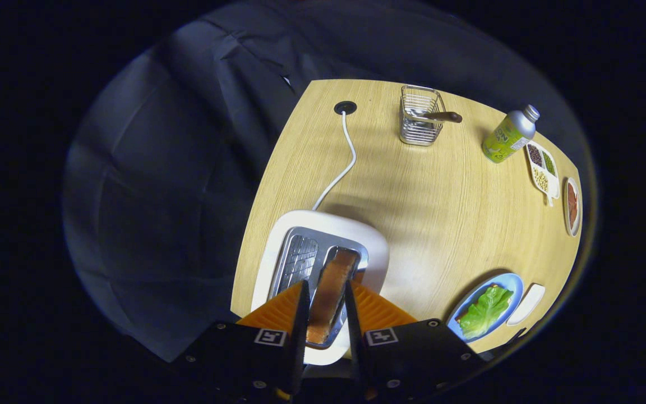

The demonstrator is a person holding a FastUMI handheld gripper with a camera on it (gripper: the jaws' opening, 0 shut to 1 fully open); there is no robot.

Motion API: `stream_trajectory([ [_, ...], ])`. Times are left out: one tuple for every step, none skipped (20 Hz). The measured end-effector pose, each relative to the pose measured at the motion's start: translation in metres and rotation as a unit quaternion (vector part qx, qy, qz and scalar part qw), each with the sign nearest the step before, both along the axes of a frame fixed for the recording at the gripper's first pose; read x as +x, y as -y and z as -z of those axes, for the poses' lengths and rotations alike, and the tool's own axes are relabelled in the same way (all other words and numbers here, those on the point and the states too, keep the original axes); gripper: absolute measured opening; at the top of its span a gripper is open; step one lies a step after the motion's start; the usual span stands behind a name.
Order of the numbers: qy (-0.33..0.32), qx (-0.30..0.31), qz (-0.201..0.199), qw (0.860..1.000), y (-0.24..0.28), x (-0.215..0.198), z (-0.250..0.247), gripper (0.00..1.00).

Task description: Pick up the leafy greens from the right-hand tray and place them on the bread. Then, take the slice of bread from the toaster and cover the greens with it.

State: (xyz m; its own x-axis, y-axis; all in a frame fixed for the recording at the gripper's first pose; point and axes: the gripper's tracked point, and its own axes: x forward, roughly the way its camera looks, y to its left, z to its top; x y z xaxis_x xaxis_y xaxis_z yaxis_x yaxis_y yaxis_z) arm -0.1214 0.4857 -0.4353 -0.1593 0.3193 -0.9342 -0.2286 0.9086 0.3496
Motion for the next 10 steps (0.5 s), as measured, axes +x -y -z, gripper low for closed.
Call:
stream_trajectory([
  [-0.001,0.002,-0.005,1.0,0.0,-0.004,-0.001,0.33],
  [-0.001,0.001,-0.005,1.0,0.002,-0.006,-0.002,0.28],
  [-0.001,0.001,-0.003,1.0,0.003,-0.006,-0.003,0.26],
  [-0.004,0.004,-0.002,1.0,0.005,-0.008,-0.004,0.2],
  [-0.007,0.005,-0.006,1.0,0.008,-0.012,-0.006,0.18],
  [-0.01,0.009,-0.009,1.0,0.01,-0.015,-0.008,0.17],
  [-0.012,0.015,-0.013,1.0,0.009,-0.02,-0.009,0.17],
  [-0.011,0.02,-0.016,1.0,0.009,-0.022,-0.011,0.17],
  [-0.008,0.024,-0.018,1.0,0.01,-0.025,-0.013,0.17],
  [-0.005,0.032,-0.017,0.999,0.009,-0.026,-0.014,0.17],
])
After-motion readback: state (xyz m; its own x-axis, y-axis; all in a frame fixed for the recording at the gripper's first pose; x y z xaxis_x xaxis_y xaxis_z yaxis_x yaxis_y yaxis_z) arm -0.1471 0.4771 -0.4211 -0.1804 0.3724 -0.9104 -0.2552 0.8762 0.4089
